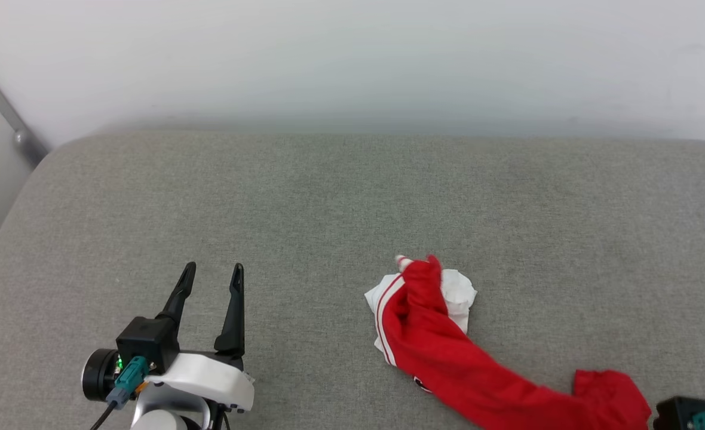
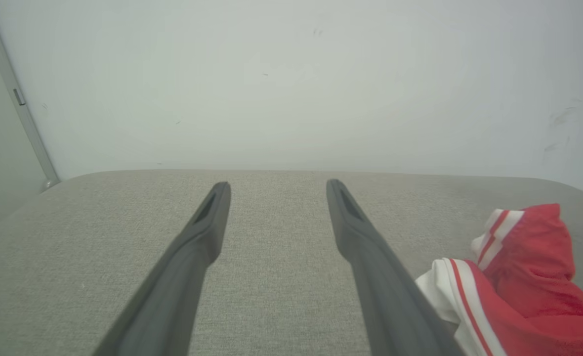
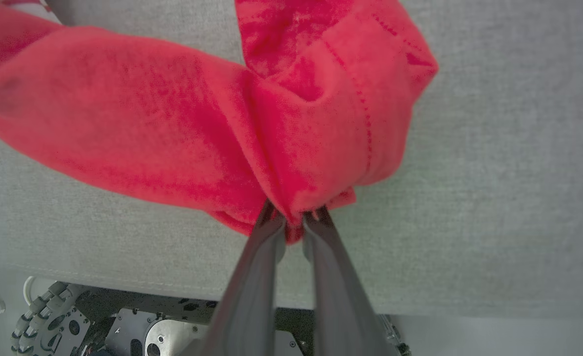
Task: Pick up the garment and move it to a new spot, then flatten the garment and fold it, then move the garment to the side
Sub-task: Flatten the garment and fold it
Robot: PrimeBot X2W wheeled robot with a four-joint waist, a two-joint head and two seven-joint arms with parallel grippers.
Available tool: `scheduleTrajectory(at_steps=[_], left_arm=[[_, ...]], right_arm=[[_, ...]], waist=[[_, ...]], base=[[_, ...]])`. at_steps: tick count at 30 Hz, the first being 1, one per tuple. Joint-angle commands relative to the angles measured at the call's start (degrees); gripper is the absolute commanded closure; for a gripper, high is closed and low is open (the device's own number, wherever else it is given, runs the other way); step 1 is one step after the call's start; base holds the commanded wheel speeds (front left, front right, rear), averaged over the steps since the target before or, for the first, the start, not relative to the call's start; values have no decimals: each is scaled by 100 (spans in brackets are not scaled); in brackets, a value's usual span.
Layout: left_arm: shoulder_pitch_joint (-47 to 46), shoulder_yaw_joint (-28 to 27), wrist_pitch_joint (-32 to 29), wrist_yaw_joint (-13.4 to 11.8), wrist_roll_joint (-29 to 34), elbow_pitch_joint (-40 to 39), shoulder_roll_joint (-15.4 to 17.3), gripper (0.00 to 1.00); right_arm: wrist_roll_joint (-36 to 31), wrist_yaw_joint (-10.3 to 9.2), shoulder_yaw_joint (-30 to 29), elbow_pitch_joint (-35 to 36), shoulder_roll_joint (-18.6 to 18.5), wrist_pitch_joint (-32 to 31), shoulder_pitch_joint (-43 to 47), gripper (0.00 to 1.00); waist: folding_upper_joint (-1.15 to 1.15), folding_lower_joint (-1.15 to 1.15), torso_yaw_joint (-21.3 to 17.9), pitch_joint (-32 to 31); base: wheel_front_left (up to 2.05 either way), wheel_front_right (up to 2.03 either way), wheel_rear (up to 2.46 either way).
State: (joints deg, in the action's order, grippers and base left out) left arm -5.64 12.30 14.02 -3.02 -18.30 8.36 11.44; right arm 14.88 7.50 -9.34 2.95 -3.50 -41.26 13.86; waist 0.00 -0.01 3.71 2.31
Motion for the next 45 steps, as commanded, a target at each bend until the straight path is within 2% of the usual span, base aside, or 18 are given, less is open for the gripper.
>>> scheduleTrajectory(at_steps=[1,2,10,15,18,22,26,36,40,45], left_arm=[[89,-20,-22,-31,-12,1,21,0],[102,-24,-44,-44,-24,-4,31,0],[275,-18,-159,-113,-58,-32,105,0],[339,-18,-170,-157,-82,-69,106,0],[363,-14,-160,-189,-88,-108,101,0],[281,22,-155,-199,-77,-163,90,0],[64,93,-106,-131,-71,-283,41,0],[-618,245,53,92,61,-362,-67,0],[-779,252,93,141,90,-298,-159,0],[-849,196,120,191,97,-185,-240,0]], right_arm=[[45,-2,-5,-70,33,87,88,14],[127,-2,5,-148,52,185,161,0],[419,-2,-205,-65,63,2020,-163,0],[407,-2,-340,88,65,2609,-373,0],[311,-2,-322,40,63,2552,-610,0],[236,-2,-99,-231,56,2221,-1159,0],[278,-2,203,-640,-120,1699,-1867,0],[542,-2,1116,-1494,-360,-171,-3484,0],[556,-2,1324,-1791,-430,-903,-3849,0],[509,-2,1470,-2289,-436,-1496,-3994,0]], waist=[[0,1,-9,-42],[0,1,-11,-51],[0,1,-54,-251],[0,1,-58,-312],[0,1,-55,-330],[0,1,-25,-270],[0,1,89,-2],[0,1,566,935],[0,1,715,1163],[0,1,820,1266]], base=[[0,0,0],[0,0,0],[0,0,0],[0,0,0],[0,0,0],[0,0,0],[0,0,0],[0,0,0],[0,0,0],[0,0,0]])
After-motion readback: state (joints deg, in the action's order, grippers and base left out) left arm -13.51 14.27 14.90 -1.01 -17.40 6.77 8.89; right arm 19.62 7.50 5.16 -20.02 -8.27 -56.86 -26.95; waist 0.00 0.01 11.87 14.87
